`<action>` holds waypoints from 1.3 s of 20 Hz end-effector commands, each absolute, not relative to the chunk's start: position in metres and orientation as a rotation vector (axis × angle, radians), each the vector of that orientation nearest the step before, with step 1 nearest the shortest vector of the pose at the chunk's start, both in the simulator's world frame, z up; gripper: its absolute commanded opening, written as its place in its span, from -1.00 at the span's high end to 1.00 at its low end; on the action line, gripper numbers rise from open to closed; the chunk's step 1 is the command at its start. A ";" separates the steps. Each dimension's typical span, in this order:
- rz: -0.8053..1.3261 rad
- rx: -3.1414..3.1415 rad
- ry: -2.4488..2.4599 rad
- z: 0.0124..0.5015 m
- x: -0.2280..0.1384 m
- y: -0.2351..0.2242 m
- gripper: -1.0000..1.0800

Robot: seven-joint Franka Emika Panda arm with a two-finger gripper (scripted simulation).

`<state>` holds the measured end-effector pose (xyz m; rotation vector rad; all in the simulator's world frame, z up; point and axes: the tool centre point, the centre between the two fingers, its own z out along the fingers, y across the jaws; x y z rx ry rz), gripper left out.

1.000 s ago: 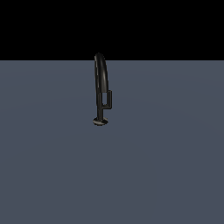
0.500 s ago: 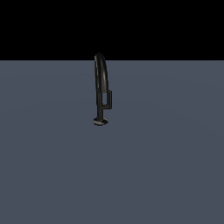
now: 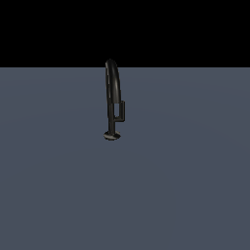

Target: Turn on the faucet by rotating a designated handle.

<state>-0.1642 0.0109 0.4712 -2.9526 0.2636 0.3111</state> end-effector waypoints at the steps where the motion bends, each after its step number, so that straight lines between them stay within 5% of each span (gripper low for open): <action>1: 0.361 -2.915 0.305 0.466 -0.150 0.012 1.00; 26: 0.821 -2.453 0.675 0.389 -0.014 0.015 1.00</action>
